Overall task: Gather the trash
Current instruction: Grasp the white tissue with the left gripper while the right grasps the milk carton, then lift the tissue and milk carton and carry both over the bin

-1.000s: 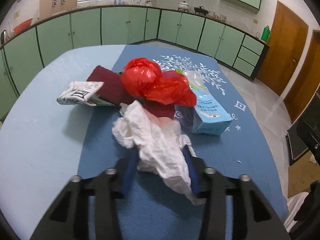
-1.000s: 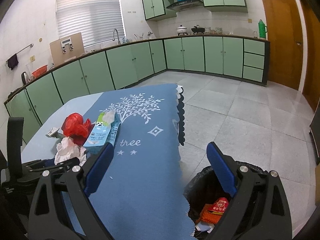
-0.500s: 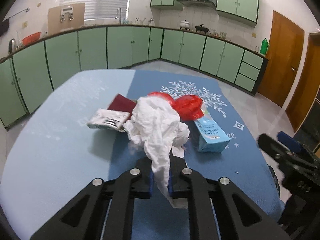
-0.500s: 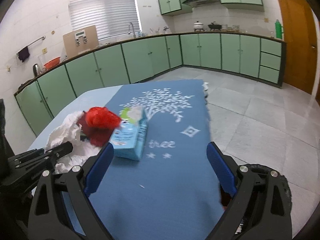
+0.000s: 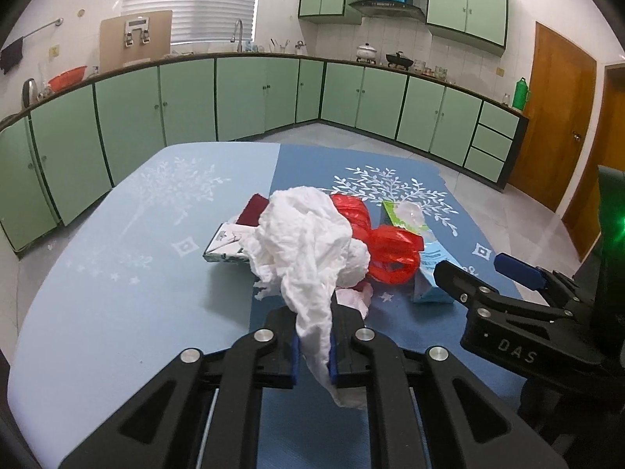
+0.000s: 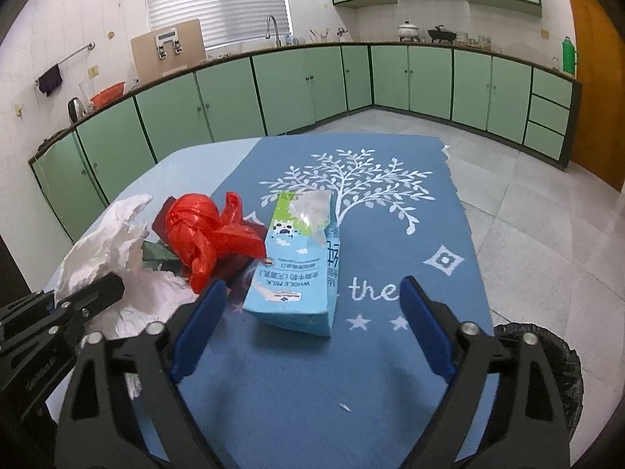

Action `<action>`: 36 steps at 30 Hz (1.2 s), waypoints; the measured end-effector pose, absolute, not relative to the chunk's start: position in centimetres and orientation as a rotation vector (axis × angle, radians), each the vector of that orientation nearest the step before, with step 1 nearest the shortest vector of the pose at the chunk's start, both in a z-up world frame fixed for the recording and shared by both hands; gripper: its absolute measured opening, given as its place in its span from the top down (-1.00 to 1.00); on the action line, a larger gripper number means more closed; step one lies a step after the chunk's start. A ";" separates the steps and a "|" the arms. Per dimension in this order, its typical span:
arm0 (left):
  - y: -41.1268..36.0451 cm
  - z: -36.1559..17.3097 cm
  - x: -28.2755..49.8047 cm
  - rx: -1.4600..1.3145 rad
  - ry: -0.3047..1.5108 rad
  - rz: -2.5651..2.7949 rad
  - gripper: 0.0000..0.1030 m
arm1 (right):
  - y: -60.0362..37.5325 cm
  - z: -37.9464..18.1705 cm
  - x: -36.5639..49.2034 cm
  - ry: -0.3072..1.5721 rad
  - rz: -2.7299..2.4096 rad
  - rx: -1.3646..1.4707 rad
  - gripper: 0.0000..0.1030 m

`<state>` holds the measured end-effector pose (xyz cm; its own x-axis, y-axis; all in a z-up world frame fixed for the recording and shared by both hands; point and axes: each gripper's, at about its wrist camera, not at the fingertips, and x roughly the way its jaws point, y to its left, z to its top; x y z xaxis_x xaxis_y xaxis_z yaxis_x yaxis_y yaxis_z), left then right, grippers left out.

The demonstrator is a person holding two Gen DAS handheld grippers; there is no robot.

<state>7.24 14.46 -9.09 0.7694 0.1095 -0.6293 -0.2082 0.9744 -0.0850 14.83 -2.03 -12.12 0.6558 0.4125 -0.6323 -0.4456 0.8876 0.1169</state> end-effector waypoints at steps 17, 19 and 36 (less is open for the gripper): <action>15.0 -9.5 8.1 -0.178 0.701 0.166 0.80 | -0.2 -14.3 16.8 0.857 0.495 -0.098 0.02; 15.1 -9.5 8.0 -0.179 0.699 0.162 0.80 | -0.5 -14.0 16.6 0.841 0.496 -0.092 0.11; 13.4 -7.3 7.2 -0.175 0.655 0.097 0.80 | -5.1 -10.1 14.3 0.752 0.484 -0.038 0.12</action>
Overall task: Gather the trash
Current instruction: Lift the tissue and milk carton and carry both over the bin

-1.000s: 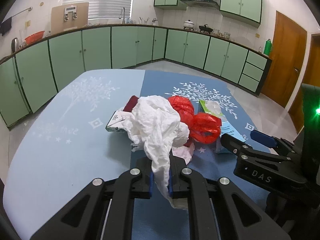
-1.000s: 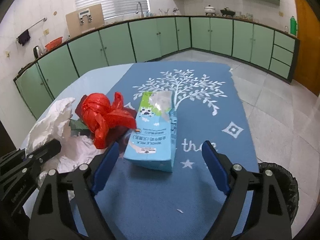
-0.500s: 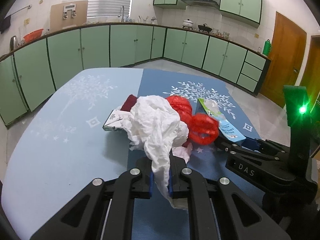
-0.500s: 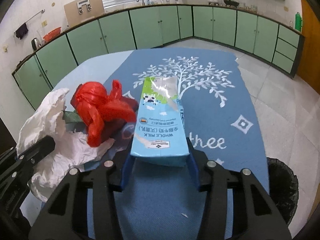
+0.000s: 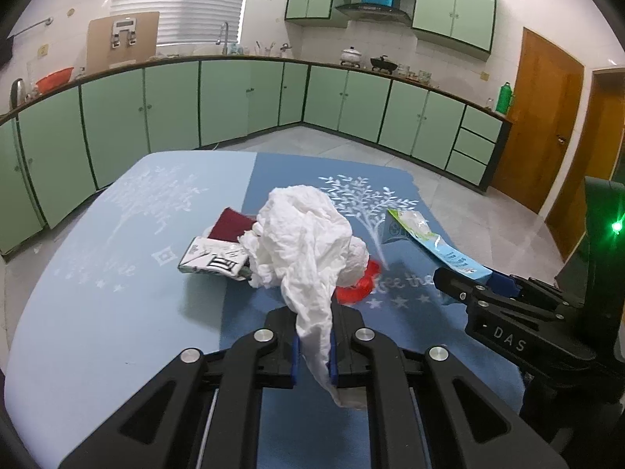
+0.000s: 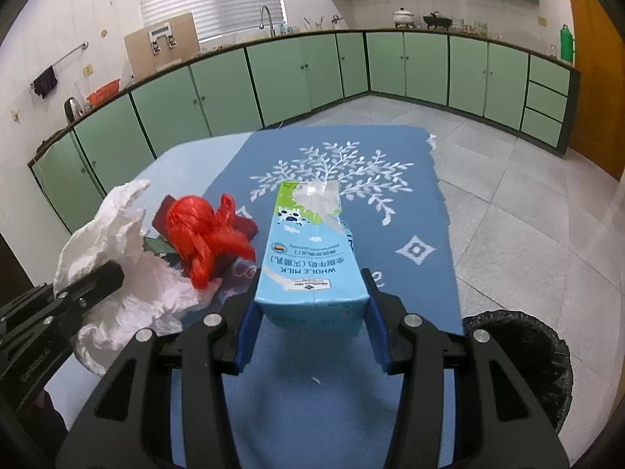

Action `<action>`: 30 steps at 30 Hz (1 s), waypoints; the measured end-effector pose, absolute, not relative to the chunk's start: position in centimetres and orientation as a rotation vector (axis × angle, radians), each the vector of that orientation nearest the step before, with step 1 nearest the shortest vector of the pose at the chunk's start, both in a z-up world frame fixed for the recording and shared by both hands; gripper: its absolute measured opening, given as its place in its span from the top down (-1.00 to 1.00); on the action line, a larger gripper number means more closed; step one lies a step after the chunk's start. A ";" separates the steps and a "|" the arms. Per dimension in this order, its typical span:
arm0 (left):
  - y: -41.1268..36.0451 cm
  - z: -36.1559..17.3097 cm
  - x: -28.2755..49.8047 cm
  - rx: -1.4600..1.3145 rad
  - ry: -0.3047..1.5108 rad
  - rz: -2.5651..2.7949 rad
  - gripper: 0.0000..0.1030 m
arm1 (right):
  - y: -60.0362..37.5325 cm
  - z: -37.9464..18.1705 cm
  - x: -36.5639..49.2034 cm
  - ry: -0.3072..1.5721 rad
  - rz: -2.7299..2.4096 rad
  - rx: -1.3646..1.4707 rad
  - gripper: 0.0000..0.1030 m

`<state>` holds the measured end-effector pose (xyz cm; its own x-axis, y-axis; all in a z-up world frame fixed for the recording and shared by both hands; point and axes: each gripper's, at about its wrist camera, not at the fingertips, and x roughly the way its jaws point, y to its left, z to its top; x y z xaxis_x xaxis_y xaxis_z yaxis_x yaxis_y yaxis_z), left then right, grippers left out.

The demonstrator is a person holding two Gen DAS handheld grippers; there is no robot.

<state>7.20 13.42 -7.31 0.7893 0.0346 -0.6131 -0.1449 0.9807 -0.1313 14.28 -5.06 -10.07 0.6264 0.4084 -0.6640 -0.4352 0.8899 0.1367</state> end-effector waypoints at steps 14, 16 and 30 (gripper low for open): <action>10.5 -4.6 6.0 -0.177 0.612 -0.001 0.80 | -8.5 -6.2 11.1 0.654 0.480 -0.007 0.12; 9.9 -4.0 5.9 -0.176 0.600 -0.019 0.80 | -9.1 -5.2 10.3 0.630 0.477 -0.006 0.12; 4.5 -2.1 6.2 -0.118 0.546 -0.141 0.80 | -15.0 -1.8 7.8 0.543 0.393 0.028 0.12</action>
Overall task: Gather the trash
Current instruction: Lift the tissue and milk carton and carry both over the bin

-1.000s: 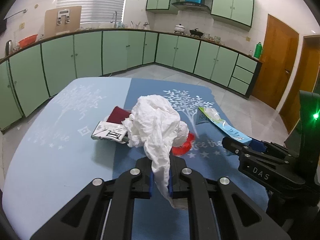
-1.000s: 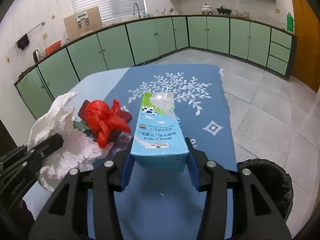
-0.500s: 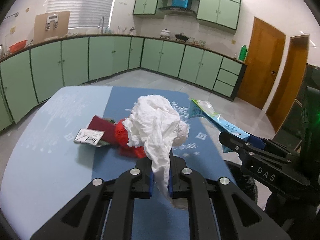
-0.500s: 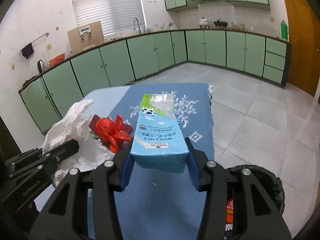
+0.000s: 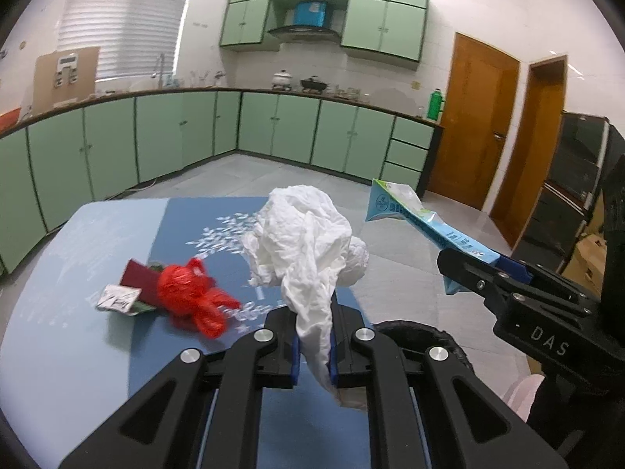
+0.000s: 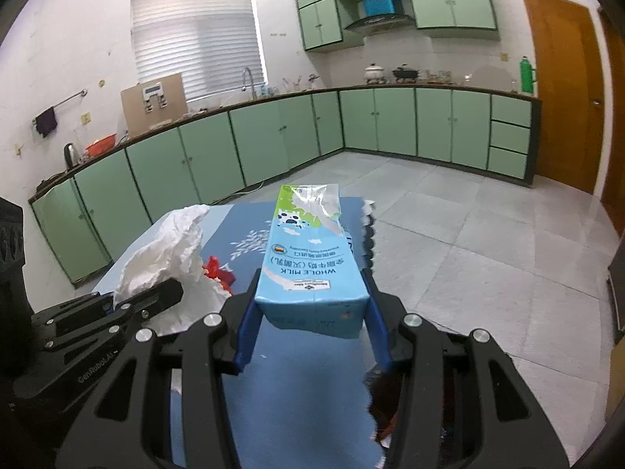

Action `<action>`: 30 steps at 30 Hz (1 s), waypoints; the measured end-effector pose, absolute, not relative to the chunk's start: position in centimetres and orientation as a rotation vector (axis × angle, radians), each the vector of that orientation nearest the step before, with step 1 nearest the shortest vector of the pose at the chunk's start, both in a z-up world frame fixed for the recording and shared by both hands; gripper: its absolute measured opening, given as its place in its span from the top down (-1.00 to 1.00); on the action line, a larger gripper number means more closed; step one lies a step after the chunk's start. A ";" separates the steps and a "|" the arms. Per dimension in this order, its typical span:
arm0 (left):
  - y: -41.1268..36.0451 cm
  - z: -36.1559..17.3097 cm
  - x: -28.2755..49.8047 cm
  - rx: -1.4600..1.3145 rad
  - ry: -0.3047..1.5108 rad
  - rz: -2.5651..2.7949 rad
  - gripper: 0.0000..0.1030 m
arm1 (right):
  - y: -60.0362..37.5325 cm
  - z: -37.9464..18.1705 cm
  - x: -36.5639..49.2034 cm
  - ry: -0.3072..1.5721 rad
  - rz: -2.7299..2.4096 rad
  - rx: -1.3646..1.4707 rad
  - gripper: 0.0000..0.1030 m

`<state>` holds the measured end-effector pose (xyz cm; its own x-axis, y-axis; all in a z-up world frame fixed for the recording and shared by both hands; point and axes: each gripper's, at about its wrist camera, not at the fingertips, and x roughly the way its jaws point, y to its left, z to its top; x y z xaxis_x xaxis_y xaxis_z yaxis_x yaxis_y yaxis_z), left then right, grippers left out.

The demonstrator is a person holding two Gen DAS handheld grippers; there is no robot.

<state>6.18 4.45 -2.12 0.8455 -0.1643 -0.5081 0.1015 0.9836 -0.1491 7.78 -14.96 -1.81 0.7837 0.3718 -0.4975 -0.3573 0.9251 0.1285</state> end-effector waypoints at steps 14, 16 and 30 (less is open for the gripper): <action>-2.7 -1.9 8.1 -0.059 0.531 -0.326 0.80 | -23.4 -2.7 6.0 0.530 0.195 0.059 0.12; -3.9 -2.1 8.5 -0.054 0.533 -0.356 0.80 | -24.6 -3.0 5.7 0.535 0.167 0.064 0.12; -10.5 -4.6 10.6 0.003 0.584 -0.471 0.80 | -30.3 -6.6 4.7 0.580 0.007 0.094 0.12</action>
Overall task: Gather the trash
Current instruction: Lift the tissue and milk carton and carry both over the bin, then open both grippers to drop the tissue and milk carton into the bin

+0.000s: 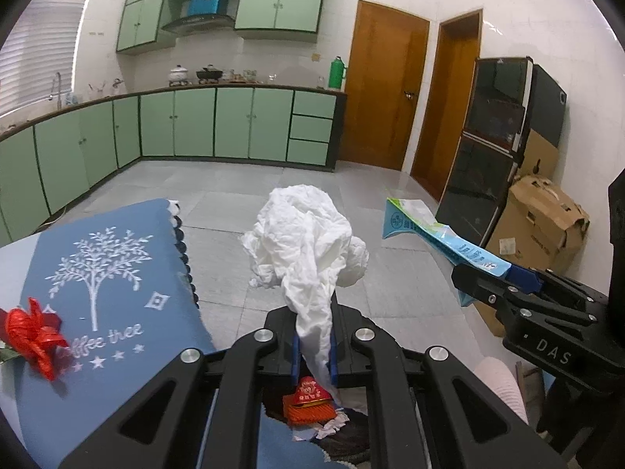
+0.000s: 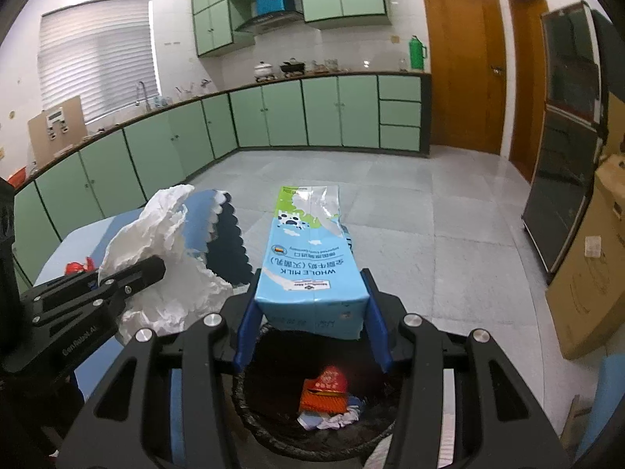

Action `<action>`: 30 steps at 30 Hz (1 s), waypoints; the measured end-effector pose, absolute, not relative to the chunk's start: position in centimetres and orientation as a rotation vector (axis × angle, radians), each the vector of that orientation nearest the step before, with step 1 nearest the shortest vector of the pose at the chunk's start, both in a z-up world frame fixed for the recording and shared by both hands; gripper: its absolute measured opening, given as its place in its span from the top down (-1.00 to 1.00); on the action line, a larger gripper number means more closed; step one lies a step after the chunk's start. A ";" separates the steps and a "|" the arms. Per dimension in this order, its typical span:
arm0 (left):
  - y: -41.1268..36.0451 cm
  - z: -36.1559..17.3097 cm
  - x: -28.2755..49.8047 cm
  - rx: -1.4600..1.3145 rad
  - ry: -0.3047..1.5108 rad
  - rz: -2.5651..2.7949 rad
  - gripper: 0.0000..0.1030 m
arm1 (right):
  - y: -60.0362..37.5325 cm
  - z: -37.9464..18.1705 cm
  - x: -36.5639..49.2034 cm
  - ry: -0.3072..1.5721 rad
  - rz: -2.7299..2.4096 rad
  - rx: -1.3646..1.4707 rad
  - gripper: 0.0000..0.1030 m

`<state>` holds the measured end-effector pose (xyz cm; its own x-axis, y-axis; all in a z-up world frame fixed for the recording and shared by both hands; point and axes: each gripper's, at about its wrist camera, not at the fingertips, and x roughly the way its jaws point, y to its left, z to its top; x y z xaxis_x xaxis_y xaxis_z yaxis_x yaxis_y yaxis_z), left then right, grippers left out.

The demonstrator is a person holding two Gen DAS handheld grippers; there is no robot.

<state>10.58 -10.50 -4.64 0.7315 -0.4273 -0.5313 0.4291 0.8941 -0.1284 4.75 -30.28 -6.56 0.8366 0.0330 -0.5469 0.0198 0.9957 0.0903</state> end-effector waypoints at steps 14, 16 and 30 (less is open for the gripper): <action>-13.2 -6.9 13.0 0.040 0.668 -0.476 0.35 | -32.2 -10.3 6.4 0.668 -0.057 0.127 -0.17; -13.2 -6.9 13.2 0.034 0.670 -0.469 0.19 | -32.3 -10.6 6.5 0.671 -0.074 0.119 -0.32; -8.4 -5.7 13.1 -0.001 0.642 -0.357 -0.40 | -31.4 -9.6 6.9 0.647 -0.060 0.154 -0.80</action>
<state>13.11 -8.42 -5.65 0.7420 -0.3255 -0.5861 0.3251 0.9392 -0.1101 6.85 -31.45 -9.60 0.7964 -0.0081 -0.6048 0.1040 0.9869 0.1236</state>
